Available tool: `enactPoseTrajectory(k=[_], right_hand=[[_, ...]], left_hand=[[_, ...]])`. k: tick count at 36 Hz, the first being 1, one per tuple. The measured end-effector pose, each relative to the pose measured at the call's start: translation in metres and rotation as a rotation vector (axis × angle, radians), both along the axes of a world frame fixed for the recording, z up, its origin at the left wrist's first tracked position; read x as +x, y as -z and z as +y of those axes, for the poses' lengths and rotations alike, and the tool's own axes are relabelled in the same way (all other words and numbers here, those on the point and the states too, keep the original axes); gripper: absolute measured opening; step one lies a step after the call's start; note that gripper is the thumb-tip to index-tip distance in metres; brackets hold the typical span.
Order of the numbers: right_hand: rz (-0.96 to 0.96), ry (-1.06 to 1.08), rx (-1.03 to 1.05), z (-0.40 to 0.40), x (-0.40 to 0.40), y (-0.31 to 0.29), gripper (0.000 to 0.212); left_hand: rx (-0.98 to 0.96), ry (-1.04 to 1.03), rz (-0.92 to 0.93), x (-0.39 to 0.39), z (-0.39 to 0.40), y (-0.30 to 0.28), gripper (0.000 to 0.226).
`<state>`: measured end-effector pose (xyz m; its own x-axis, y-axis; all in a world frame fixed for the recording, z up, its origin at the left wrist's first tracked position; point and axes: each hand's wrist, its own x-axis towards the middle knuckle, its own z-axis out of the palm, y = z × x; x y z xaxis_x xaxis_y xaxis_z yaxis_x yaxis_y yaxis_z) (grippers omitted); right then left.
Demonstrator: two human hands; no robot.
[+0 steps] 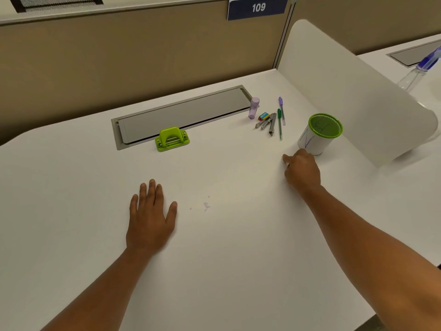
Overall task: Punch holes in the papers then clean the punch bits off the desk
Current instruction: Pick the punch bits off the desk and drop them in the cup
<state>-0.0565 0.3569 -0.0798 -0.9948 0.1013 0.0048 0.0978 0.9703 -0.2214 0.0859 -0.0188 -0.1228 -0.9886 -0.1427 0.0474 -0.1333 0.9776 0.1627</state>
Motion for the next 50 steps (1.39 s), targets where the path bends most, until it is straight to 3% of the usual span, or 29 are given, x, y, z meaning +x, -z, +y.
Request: enactPoseTrajectory(k=[7, 22, 29, 32, 38, 44, 50], right_hand=[[0.007, -0.043, 0.022, -0.030, 0.021, -0.002, 0.039], [0.091, -0.421, -0.077, -0.155, 0.113, 0.018, 0.045], [0.154, -0.487, -0.164, -0.166, 0.128, 0.013, 0.018], [0.070, -0.414, -0.296, -0.165, 0.121, 0.005, 0.018], [-0.070, -0.400, -0.368, -0.164, 0.106, -0.007, 0.002], [-0.125, -0.460, -0.339, -0.159, 0.092, -0.009, 0.024], [-0.052, -0.615, -0.232, -0.171, 0.098, -0.005, 0.024]], left_hand=[[0.006, 0.005, -0.009, -0.001, 0.001, -0.002, 0.075], [0.034, 0.010, -0.019, -0.001, 0.003, -0.003, 0.074], [0.037, 0.009, -0.020, 0.000, 0.001, -0.003, 0.075], [0.032, 0.006, -0.026, -0.001, 0.001, -0.003, 0.075], [0.031, 0.006, -0.032, -0.001, 0.002, -0.005, 0.075], [0.035, 0.007, -0.027, 0.000, 0.002, -0.006, 0.074], [0.005, 0.005, -0.033, 0.000, 0.001, -0.004, 0.074]])
